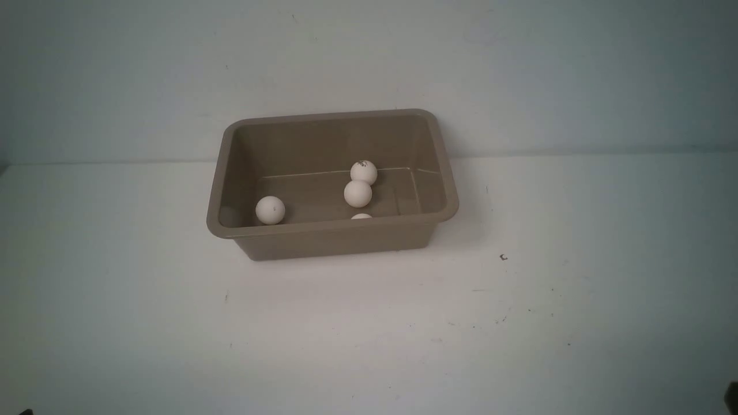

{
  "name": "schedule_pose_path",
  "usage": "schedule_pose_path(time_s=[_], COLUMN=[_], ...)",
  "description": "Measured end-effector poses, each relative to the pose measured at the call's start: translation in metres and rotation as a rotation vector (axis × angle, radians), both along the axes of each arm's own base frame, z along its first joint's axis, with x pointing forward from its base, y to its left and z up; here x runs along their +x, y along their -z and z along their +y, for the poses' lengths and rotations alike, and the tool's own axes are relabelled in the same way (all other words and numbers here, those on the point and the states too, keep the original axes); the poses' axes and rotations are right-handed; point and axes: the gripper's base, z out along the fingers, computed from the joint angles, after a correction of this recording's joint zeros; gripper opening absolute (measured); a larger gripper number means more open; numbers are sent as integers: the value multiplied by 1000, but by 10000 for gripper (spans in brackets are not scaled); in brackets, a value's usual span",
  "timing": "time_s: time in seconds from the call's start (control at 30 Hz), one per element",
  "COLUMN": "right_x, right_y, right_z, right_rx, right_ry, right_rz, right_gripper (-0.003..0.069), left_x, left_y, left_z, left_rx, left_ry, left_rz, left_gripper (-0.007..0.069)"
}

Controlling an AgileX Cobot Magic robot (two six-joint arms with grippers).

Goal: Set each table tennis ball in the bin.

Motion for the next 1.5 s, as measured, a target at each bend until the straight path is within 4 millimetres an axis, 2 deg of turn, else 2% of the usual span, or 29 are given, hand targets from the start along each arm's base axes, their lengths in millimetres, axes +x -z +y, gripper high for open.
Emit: schedule_pose_path(time_s=[0.3, 0.6, 1.5], right_x=[-1, -1, -1], right_y=[1, 1, 1], right_z=[-2, 1, 2], right_rx=[5, 2, 6], right_ry=[39, -14, -18], right_rz=[28, 29, 28], right_gripper=[588, 588, 588], left_x=[0, 0, 0], left_y=[0, 0, 0], left_z=[0, 0, 0], left_rx=[0, 0, 0], left_ry=[0, 0, 0], left_rz=[-1, -1, 0], left_gripper=[447, 447, 447])
